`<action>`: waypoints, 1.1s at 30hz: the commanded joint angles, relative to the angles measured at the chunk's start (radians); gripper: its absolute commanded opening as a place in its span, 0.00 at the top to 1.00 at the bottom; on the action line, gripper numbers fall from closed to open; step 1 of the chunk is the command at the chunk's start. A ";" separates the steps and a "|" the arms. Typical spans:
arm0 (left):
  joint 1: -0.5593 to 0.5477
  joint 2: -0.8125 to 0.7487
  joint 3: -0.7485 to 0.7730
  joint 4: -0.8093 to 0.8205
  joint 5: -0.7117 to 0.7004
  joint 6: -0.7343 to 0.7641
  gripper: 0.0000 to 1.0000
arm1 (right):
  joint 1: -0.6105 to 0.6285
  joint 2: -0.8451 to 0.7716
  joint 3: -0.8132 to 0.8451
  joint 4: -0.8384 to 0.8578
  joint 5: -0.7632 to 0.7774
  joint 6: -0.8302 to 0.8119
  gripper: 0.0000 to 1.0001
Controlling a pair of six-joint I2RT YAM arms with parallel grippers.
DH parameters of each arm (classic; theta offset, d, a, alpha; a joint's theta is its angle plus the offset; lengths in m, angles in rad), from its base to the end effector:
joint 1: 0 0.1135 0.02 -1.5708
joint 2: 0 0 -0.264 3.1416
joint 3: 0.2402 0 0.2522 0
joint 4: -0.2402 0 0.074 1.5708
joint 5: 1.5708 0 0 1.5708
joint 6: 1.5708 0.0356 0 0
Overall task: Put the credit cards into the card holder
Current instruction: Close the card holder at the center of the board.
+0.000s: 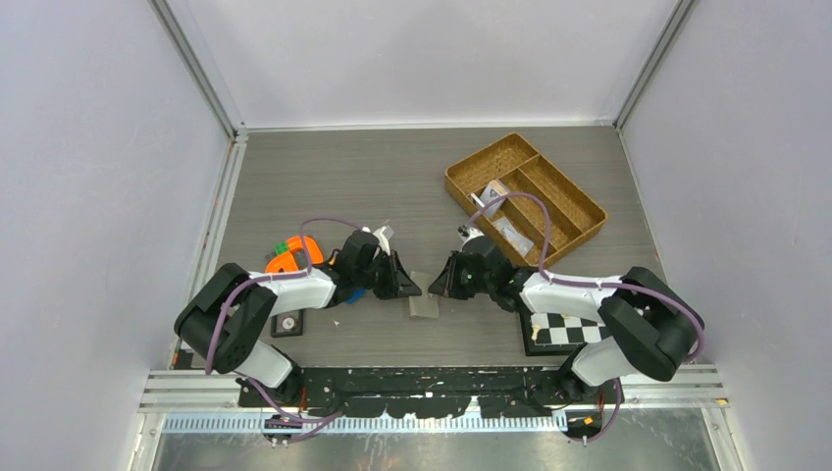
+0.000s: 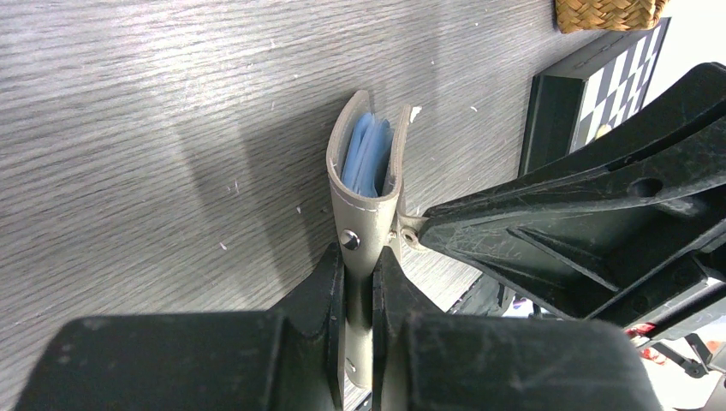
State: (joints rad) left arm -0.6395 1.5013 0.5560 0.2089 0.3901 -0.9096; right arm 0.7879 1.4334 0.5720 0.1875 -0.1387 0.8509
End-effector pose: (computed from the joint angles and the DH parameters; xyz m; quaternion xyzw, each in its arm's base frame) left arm 0.2109 -0.1738 0.1416 -0.0429 0.8993 -0.4047 0.1602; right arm 0.1900 0.1979 0.1600 -0.0017 0.8995 0.3587 0.2496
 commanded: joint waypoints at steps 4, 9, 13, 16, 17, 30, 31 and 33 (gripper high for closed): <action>-0.002 0.022 -0.014 -0.109 -0.060 0.060 1.00 | -0.001 0.033 0.006 0.050 -0.034 0.007 0.99; -0.002 0.021 -0.013 -0.110 -0.060 0.060 1.00 | -0.001 0.037 0.010 0.038 -0.023 0.001 1.00; -0.002 0.022 -0.014 -0.111 -0.060 0.060 1.00 | -0.001 0.017 0.011 0.010 0.002 -0.009 1.00; -0.003 0.023 -0.012 -0.111 -0.059 0.060 1.00 | -0.001 -0.005 0.012 -0.024 0.020 -0.022 0.99; -0.003 0.023 -0.012 -0.110 -0.059 0.060 1.00 | -0.001 -0.010 0.013 -0.031 0.022 -0.026 0.99; -0.003 0.028 -0.006 -0.109 -0.056 0.058 1.00 | -0.002 0.011 0.025 -0.008 -0.001 -0.025 1.00; -0.002 0.028 -0.006 -0.109 -0.056 0.058 1.00 | 0.000 0.017 0.029 0.000 -0.007 -0.021 0.99; -0.003 0.027 -0.006 -0.110 -0.056 0.058 1.00 | 0.001 0.023 0.027 0.019 -0.013 -0.012 1.00</action>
State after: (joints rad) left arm -0.6395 1.5013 0.5568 0.2077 0.3897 -0.9089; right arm 0.7853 1.4452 0.5724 0.1646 -0.1364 0.8371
